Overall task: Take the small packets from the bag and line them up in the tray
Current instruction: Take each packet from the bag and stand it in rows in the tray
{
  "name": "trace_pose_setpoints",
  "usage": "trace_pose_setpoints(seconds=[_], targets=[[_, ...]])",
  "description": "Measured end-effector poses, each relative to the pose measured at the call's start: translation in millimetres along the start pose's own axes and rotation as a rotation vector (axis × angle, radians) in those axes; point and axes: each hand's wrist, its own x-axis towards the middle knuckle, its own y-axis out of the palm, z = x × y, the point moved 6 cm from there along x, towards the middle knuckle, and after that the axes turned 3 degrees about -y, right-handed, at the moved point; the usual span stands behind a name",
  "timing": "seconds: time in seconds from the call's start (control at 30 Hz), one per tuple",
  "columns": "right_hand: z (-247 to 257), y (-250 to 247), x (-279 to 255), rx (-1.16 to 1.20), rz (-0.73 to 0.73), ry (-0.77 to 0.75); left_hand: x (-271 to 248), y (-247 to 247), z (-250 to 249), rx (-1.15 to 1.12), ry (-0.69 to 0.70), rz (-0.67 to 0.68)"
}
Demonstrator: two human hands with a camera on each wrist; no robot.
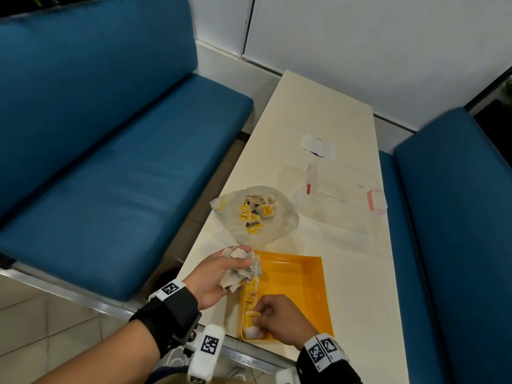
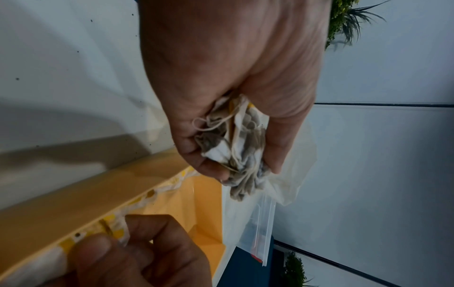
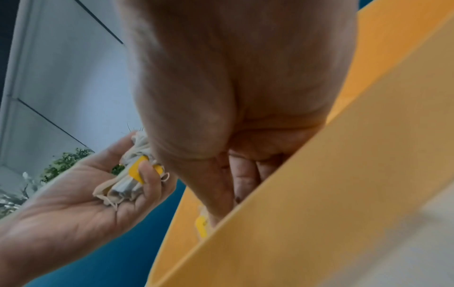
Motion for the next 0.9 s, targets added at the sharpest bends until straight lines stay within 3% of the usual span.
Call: trace_pose_setpoints(seconds=[0.23, 0.5, 0.77, 0.9], targets=[[0, 5, 11, -0.195, -0.091, -0.035, -2, 11, 5, 0.023, -0.003, 0.040], [-7, 6, 12, -0.201, -0.168, 0.018, -2, 10, 10, 0.068, -0.026, 0.014], [7, 7, 7, -0.391, -0.049, -0.055, 0, 9, 12, 0.085, -0.030, -0.014], [7, 7, 13, -0.411, -0.071, -0.044, 0, 12, 11, 0.083, -0.032, -0.024]])
